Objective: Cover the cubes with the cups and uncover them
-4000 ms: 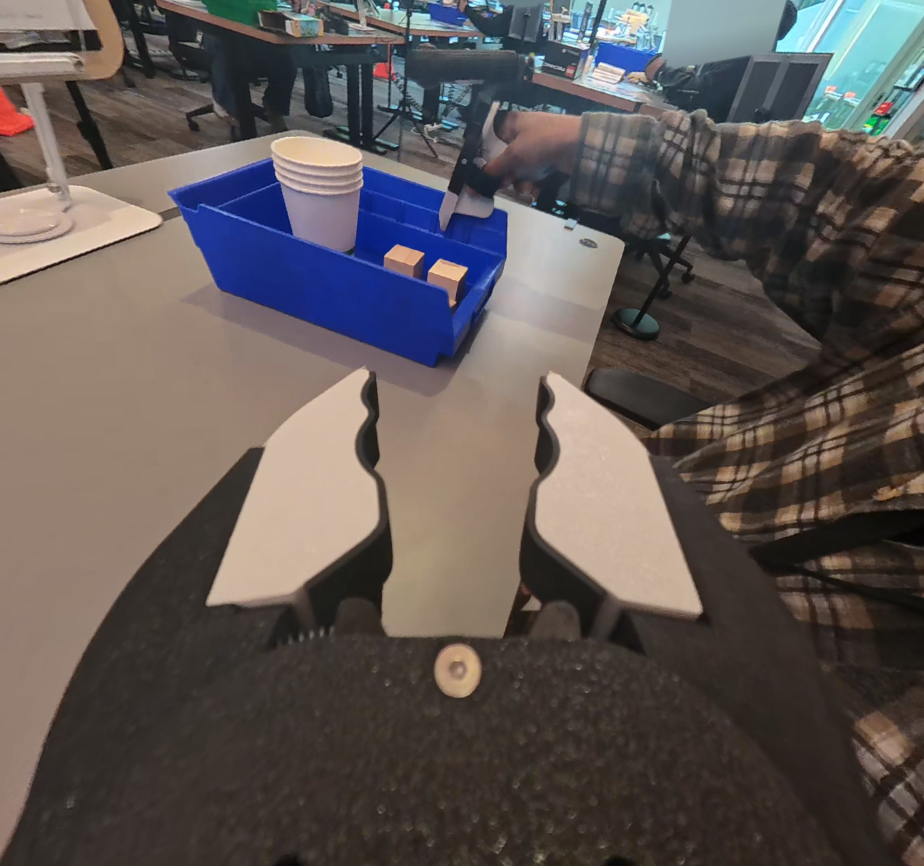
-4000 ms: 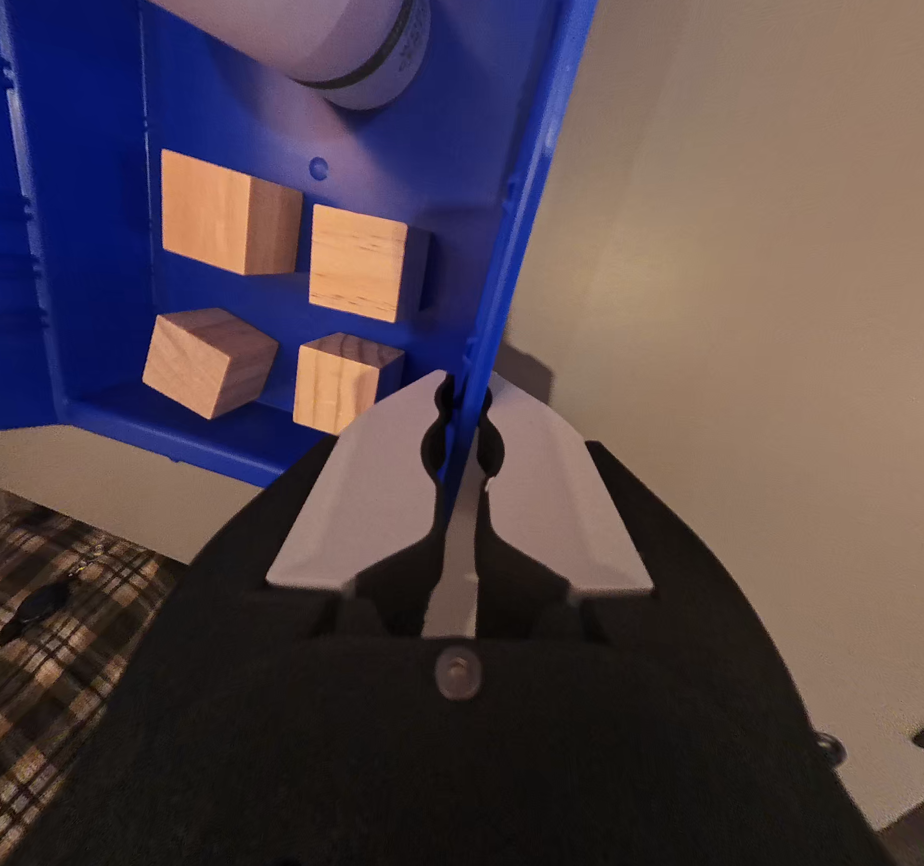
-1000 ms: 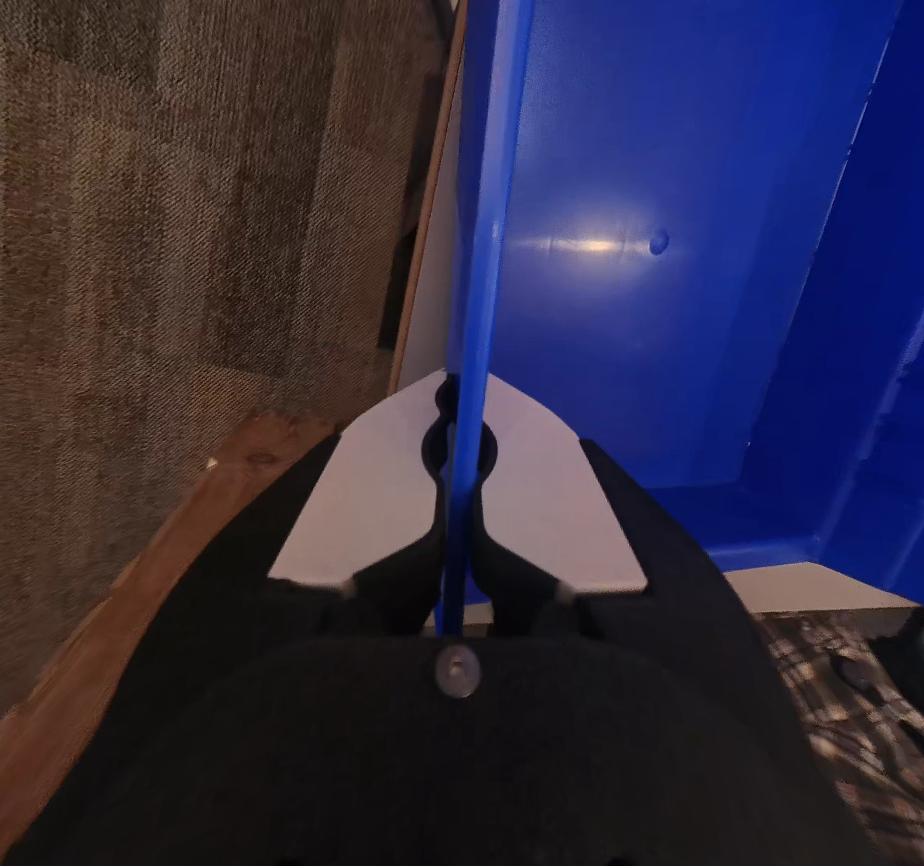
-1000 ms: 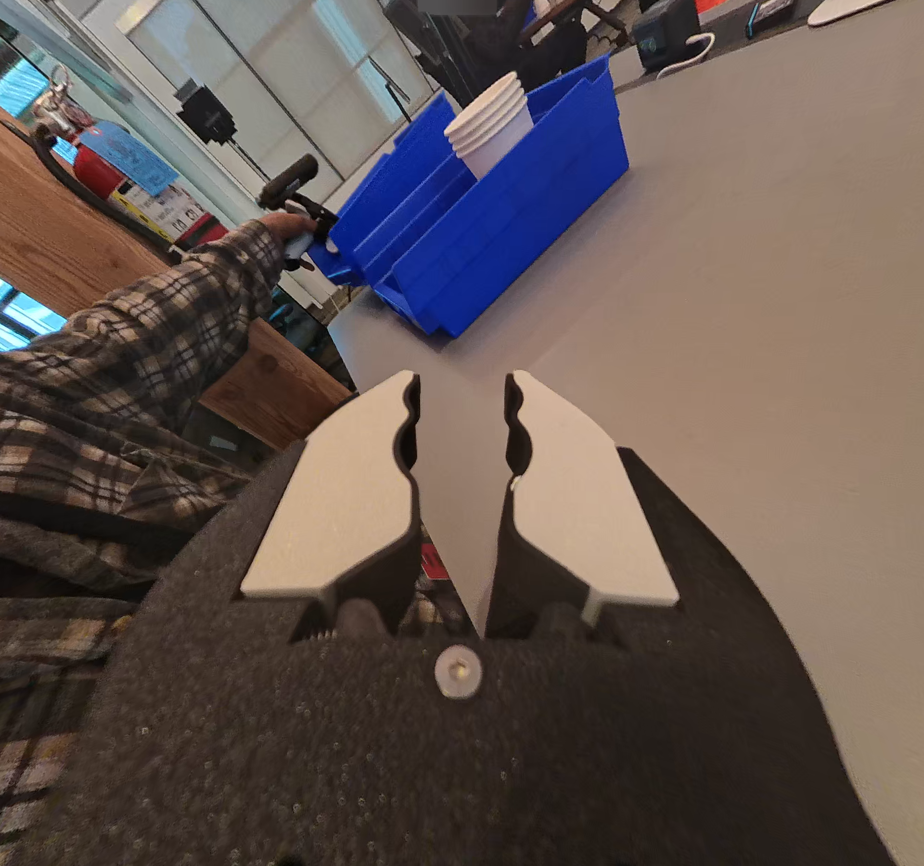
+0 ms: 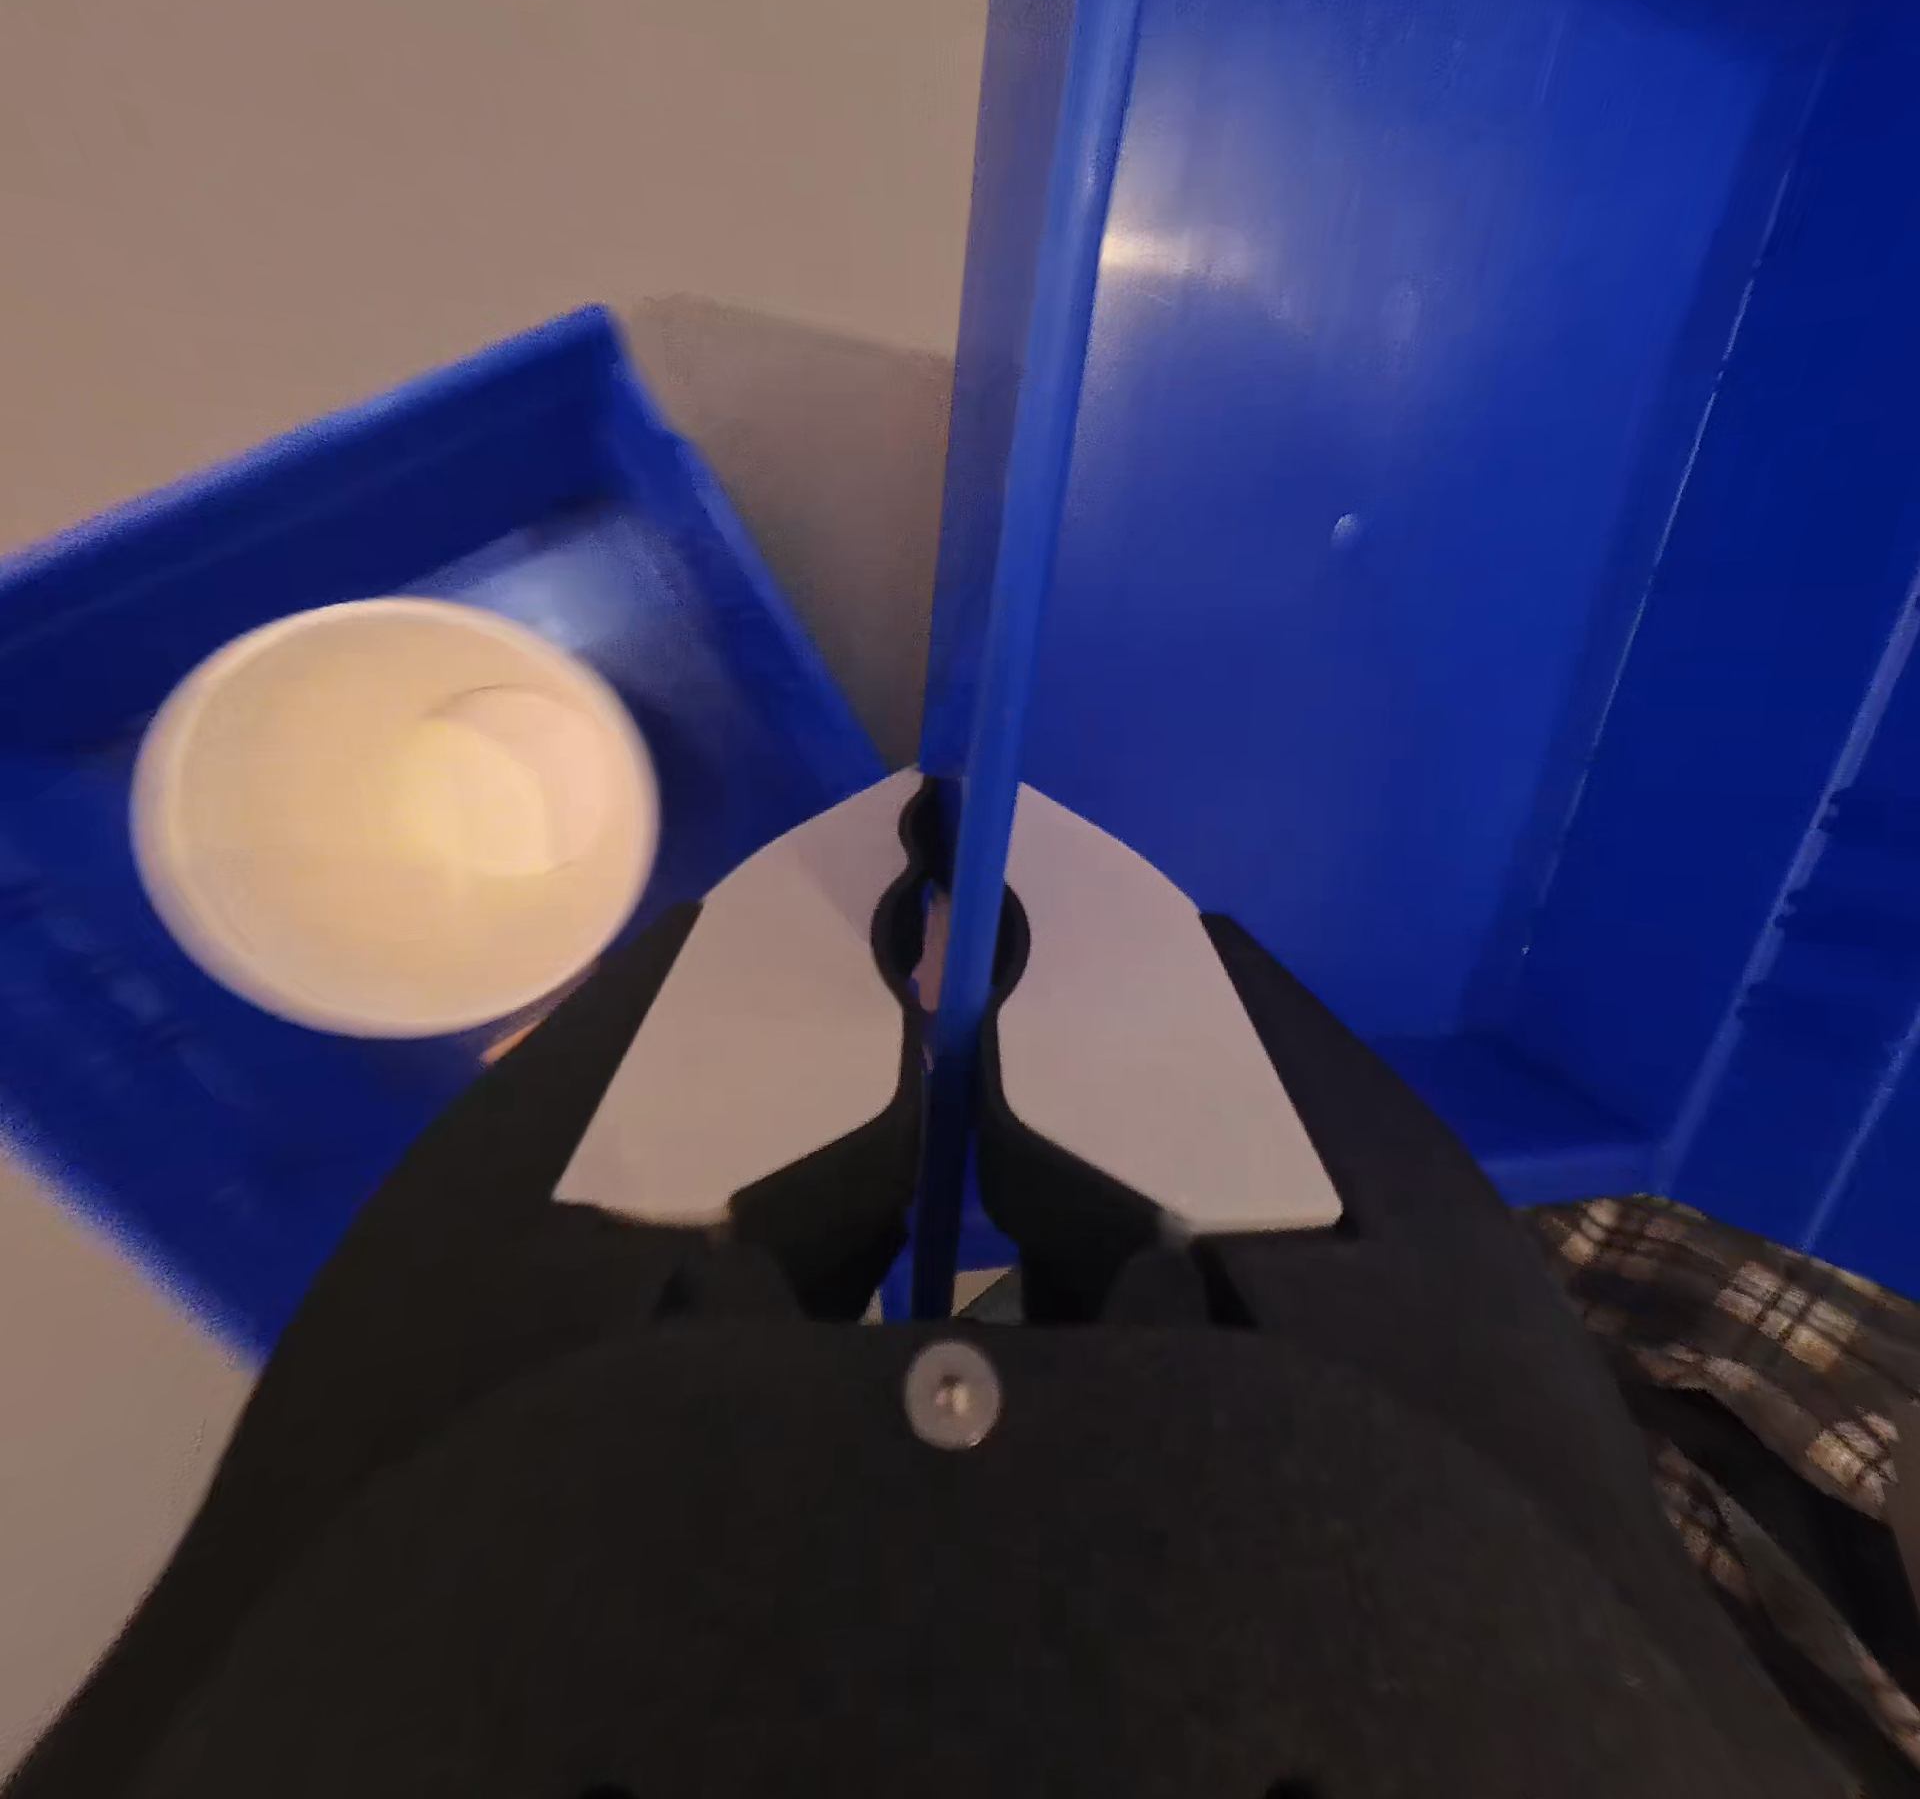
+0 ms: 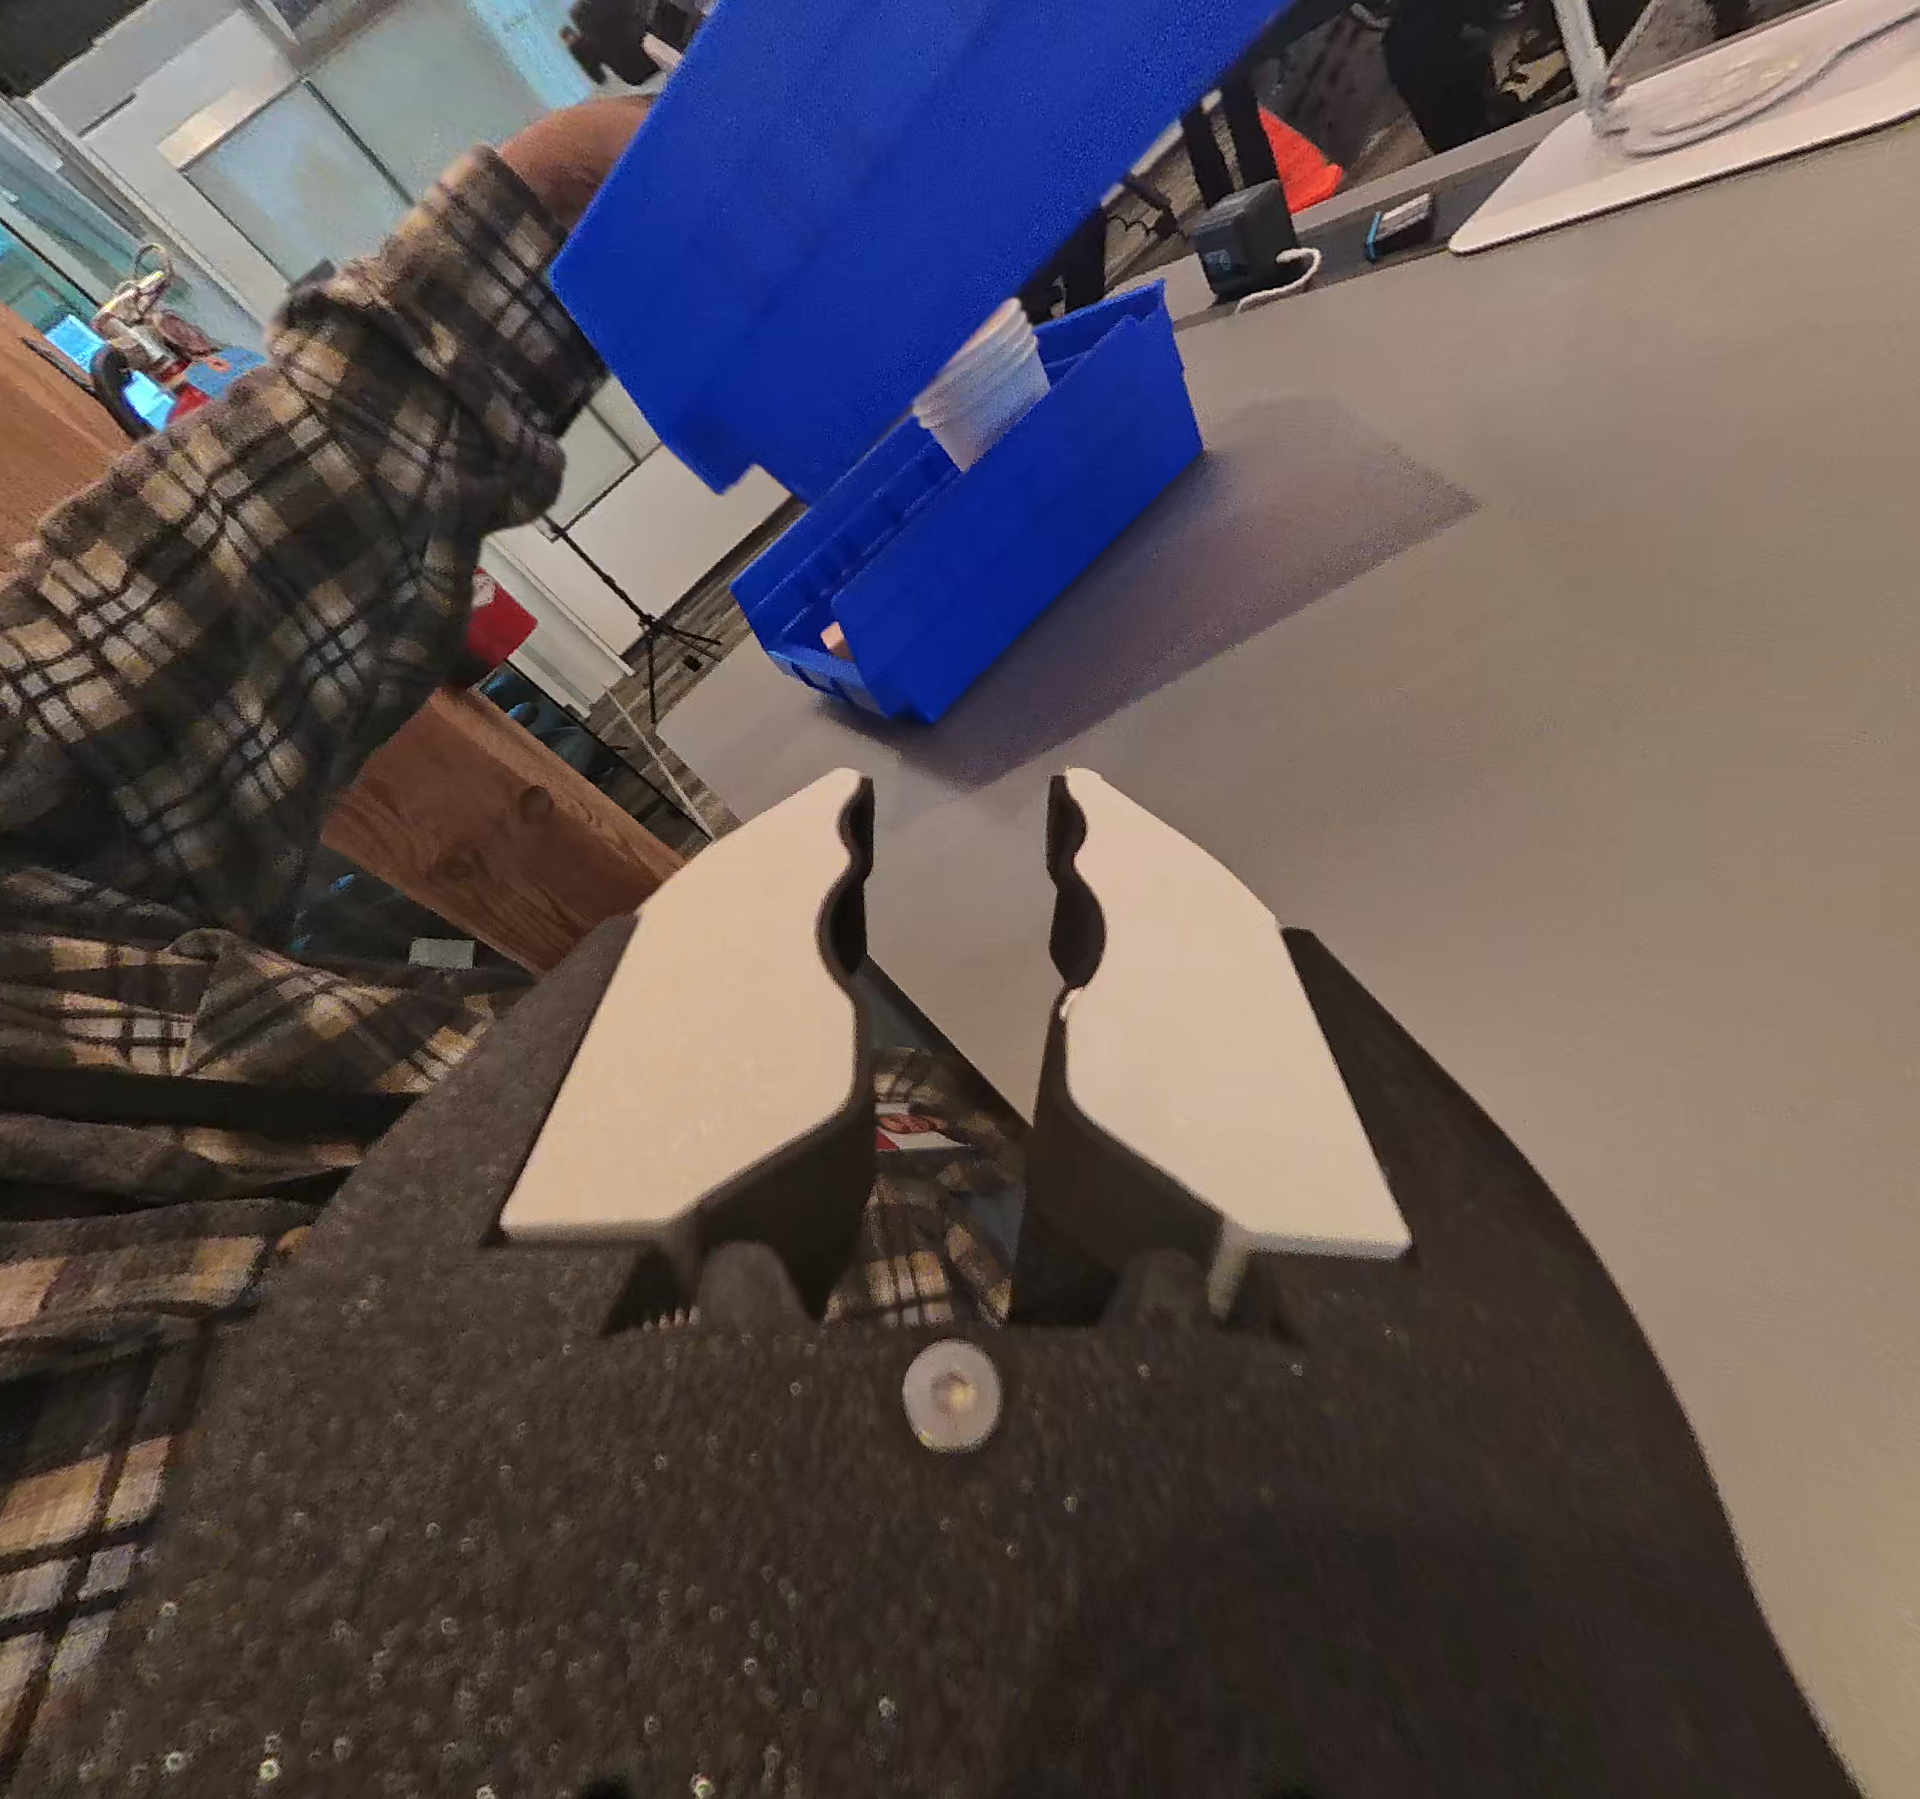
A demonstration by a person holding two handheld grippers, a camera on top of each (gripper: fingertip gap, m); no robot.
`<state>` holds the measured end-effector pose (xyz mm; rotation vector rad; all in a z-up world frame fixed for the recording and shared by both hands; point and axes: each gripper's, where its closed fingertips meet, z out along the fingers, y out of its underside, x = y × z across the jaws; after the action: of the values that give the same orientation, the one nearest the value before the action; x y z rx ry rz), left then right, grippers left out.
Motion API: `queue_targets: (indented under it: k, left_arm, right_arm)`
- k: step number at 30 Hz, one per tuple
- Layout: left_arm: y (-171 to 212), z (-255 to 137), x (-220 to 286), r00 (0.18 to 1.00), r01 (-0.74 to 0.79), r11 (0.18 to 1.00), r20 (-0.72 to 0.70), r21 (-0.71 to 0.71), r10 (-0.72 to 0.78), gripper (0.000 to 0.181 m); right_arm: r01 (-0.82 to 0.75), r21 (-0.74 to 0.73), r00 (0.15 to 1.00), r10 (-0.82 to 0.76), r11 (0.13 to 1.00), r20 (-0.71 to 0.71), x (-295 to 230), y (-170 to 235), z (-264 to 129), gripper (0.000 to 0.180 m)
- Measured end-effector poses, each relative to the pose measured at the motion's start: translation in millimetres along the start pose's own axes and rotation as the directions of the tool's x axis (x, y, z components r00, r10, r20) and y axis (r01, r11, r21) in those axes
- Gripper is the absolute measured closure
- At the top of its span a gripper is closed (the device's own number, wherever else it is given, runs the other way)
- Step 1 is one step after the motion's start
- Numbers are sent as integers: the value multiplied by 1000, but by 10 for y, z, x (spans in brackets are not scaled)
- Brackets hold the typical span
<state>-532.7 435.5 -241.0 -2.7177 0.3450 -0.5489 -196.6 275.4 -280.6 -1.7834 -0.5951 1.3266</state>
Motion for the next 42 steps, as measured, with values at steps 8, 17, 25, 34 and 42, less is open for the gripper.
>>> queue_targets:
  k: [8, 17, 25, 34, 42]
  left_arm:
    - [57, 1046, 522, 999, -3, 992, 42, -124, 8, 176]
    - [298, 1612, 593, 994, 60, 981, 105, -182, -41, 168]
    - [238, 1554, 862, 988, 104, 993, -104, -63, -110, 144]
    - [155, 526, 983, 974, -141, 934, -123, 328, 190, 125]
    - [674, -304, 718, 954, -220, 750, -22, 624, 298, 118]
  right_arm:
    - [-29, 13, 999, 30, 999, -41, 106, 16, -206, 148]
    - [-47, -53, 998, 45, 997, -36, 183, 127, -85, 144]
    - [-48, -72, 996, 42, 996, -83, 271, 123, 35, 120]
    - [-116, -176, 956, 61, 978, -286, 568, -22, 183, 105]
    - [-261, -293, 888, 110, 920, -446, 965, -10, 571, 107]
